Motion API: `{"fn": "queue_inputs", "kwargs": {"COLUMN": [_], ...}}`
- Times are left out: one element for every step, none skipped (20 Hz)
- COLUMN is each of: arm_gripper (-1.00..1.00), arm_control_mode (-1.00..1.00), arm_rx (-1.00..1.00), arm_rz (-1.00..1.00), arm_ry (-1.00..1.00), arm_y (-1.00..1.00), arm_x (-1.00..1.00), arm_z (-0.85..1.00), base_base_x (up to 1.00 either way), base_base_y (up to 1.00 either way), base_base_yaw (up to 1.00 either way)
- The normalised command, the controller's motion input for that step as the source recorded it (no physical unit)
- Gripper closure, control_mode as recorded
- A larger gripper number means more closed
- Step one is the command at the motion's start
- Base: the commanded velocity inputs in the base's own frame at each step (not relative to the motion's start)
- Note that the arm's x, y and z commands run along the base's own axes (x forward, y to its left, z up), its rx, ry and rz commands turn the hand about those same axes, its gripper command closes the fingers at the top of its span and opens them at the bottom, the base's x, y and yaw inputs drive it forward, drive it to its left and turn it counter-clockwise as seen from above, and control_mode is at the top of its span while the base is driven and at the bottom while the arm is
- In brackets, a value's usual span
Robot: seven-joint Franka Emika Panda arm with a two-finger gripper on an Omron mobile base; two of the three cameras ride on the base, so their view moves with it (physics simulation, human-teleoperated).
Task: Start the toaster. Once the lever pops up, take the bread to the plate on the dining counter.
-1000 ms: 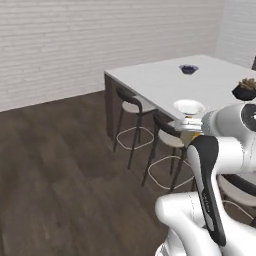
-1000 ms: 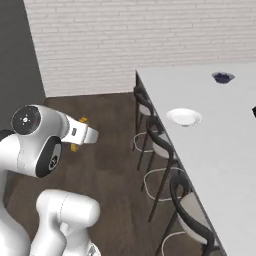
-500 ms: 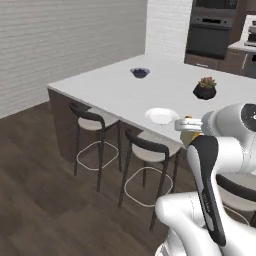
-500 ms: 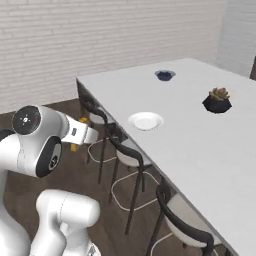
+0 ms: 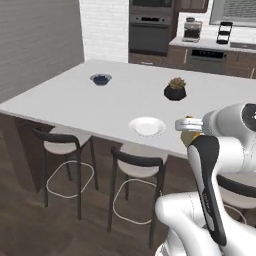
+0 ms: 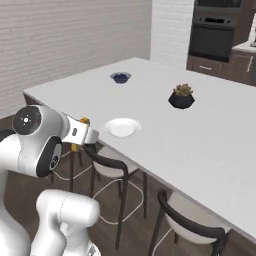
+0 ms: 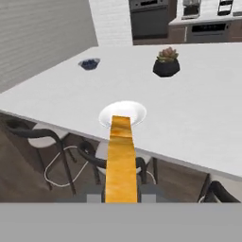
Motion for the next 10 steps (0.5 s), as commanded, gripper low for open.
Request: {"fn": "queue_inputs", "kwargs": {"arm_gripper": [1.00,1.00,1.00,1.00,1.00,1.00,1.00,1.00,1.00,1.00], "arm_control_mode": [1.00,1.00,1.00,1.00,1.00,1.00,1.00,1.00,1.00,1.00], "arm_rx": [0.00,0.00,0.00,0.00,0.00,0.00,0.00,0.00,0.00,0.00], "arm_rz": [0.00,0.00,0.00,0.00,0.00,0.00,0.00,0.00,0.00,0.00], "arm_ry": [0.00,0.00,0.00,0.00,0.00,0.00,0.00,0.00,0.00,0.00], "arm_y": [0.00,0.00,0.00,0.00,0.00,0.00,0.00,0.00,0.00,0.00], "arm_x": [0.00,0.00,0.00,0.00,0.00,0.00,0.00,0.00,0.00,0.00], "arm_z": [0.00,0.00,0.00,0.00,0.00,0.00,0.00,0.00,0.00,0.00], "base_base_x": [0.31,0.31,0.31,0.34,0.34,0.36,0.35,0.39,0.40,0.40], "base_base_y": [0.75,0.74,0.74,0.72,0.71,0.69,0.69,0.63,0.59,0.54], "base_base_yaw": [-0.51,-0.51,-0.51,-0.51,-0.51,-0.51,-0.51,-0.50,-0.50,-0.49]}}
